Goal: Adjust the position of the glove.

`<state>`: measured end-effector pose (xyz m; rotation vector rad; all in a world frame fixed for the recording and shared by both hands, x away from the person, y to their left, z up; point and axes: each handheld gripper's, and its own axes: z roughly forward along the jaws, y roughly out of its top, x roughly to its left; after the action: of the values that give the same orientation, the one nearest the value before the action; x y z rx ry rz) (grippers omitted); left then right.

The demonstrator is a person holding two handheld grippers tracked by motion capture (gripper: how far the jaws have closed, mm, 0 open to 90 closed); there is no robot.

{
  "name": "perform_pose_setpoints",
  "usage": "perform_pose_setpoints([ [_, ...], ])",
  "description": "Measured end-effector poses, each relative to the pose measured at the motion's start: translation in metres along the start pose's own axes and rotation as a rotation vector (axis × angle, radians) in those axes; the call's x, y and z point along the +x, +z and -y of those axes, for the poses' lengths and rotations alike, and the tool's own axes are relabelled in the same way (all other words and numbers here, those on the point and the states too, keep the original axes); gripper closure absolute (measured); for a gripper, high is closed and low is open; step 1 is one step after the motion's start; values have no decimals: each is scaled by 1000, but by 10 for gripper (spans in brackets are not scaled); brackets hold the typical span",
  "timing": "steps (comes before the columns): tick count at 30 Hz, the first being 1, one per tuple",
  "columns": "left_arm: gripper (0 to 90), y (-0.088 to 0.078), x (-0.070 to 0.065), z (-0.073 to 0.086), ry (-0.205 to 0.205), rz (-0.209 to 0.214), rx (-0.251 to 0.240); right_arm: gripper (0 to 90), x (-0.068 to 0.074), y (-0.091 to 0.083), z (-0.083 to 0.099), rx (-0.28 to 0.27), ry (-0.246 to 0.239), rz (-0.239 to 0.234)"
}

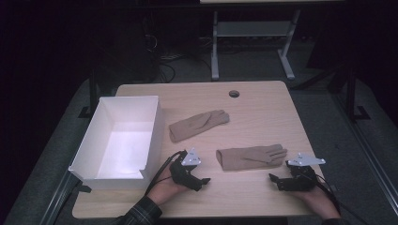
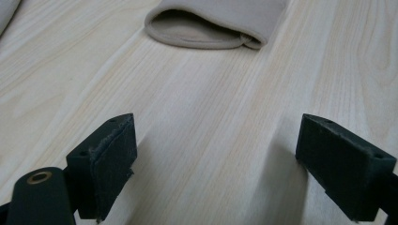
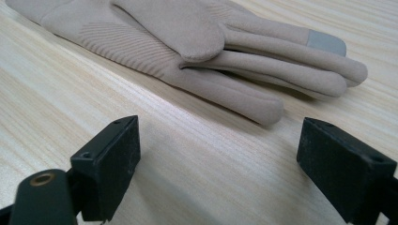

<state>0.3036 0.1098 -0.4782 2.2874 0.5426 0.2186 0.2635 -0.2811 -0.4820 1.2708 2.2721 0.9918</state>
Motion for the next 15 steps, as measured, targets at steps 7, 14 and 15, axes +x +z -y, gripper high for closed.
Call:
perform_pose_setpoints([
  [7, 123, -1, 3, 0, 1, 2, 1, 134, 0, 0, 0, 0, -1, -1],
  [14, 122, -1, 3, 0, 2, 1, 3, 287, -2, -8, -6, 66, 3, -5],
  [15, 122, -1, 3, 1, 3, 2, 2, 352, -2, -10, -8, 65, 12, -6],
])
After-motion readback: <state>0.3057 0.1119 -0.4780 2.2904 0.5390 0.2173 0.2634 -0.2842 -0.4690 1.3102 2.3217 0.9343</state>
